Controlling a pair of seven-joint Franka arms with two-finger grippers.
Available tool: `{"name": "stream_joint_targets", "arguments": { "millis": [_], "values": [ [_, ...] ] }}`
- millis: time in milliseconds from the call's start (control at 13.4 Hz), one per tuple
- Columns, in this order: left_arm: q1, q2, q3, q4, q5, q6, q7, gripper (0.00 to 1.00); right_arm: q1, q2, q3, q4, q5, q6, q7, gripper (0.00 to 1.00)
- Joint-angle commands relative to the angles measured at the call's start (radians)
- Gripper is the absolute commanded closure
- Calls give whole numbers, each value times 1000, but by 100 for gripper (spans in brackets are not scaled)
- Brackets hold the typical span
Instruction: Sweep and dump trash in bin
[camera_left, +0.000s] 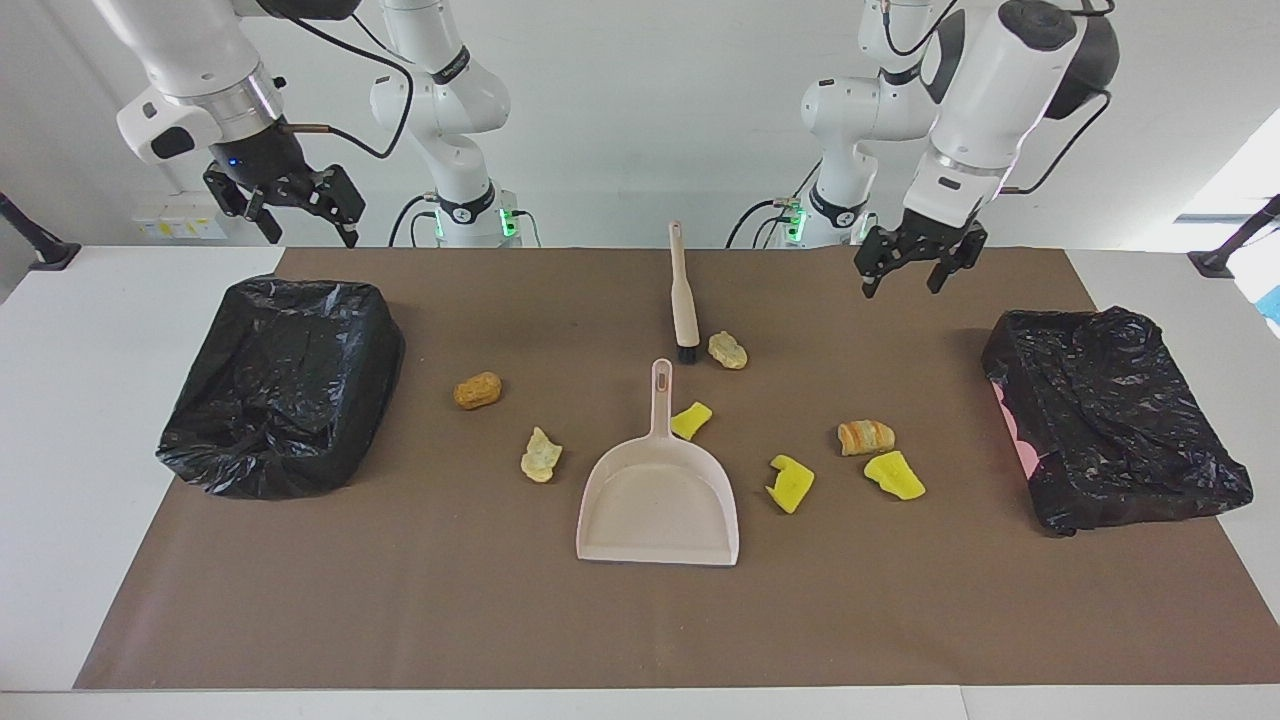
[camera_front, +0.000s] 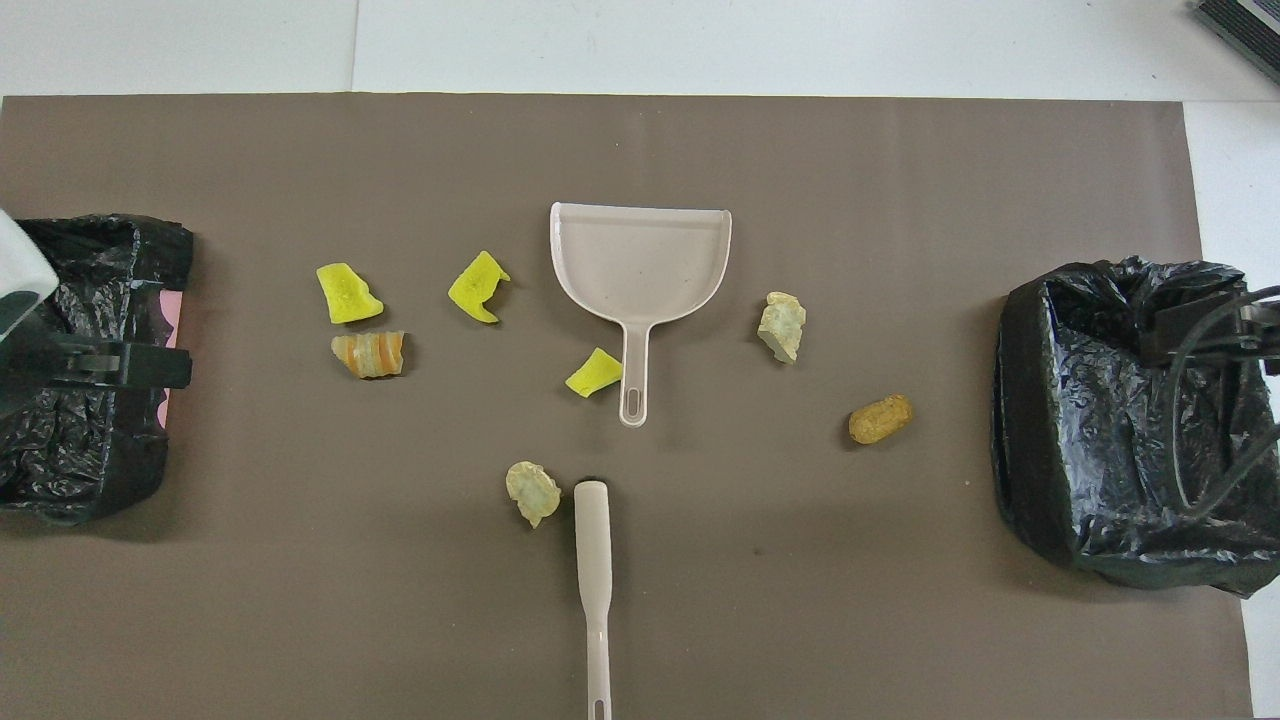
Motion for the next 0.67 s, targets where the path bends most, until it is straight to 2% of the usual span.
{"name": "stream_joint_targets", "arguments": {
  "millis": [0, 595],
  "values": [
    [7, 19, -11, 28, 14, -33, 12, 0, -4, -22, 7, -22, 14, -1, 19, 0],
    [-4, 13, -13, -10, 1, -26, -10, 0, -7, -20, 23, -22, 14, -2, 19, 0]
  ]
}}
